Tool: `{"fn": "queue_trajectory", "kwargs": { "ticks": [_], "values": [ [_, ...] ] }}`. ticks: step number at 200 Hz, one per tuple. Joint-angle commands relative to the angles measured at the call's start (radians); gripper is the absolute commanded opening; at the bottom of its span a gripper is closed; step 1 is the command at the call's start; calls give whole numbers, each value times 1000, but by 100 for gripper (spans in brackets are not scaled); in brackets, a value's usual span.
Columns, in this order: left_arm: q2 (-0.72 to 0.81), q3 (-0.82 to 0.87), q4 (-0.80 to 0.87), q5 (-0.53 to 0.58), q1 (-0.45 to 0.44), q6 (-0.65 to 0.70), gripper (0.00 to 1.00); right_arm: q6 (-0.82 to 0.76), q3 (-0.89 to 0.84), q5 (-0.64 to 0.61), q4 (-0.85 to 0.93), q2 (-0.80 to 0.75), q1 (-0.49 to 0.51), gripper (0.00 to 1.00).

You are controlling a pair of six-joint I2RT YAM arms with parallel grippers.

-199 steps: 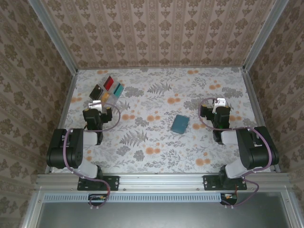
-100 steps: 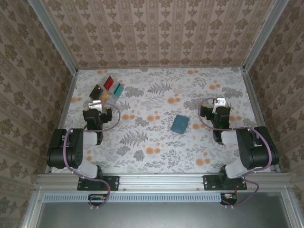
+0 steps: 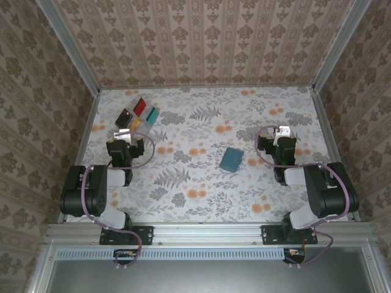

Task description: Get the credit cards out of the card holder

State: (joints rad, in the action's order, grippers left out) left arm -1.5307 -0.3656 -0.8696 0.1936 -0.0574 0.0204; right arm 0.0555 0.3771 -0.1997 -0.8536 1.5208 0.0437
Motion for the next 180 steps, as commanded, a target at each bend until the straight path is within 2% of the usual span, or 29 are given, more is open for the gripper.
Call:
{"fn": "queue_trajectory", "kwargs": {
  "ticks": [1,11,24,43,69,96,123,150,167,180],
  "values": [
    [40,-9,-3,33,6,-11,100,7,12,-42,-16,-24,2,100],
    [63,-4,-4,46,8,-4,100,7,20,-48,45,-78,3,100],
    [129,-35,120,81,10,-30,100,9,42,-66,140,-152,5,100],
    [230,-83,277,53,12,-28,100,45,102,-86,327,-245,6,100],
    [348,-176,523,21,9,-79,100,173,159,-55,510,-342,10,100],
    [417,-300,800,-28,5,-215,100,322,239,-22,753,-419,13,100],
    [412,-382,972,-152,-11,-331,100,523,365,-7,1052,-413,12,100],
    [376,-391,1030,-184,-69,-400,100,597,421,198,1173,-345,11,100],
    [351,-405,1076,-233,-95,-446,100,645,405,348,1151,-301,13,91],
    [338,-398,1070,-241,-134,-480,100,692,381,460,1106,-273,20,90]
  ]
}}
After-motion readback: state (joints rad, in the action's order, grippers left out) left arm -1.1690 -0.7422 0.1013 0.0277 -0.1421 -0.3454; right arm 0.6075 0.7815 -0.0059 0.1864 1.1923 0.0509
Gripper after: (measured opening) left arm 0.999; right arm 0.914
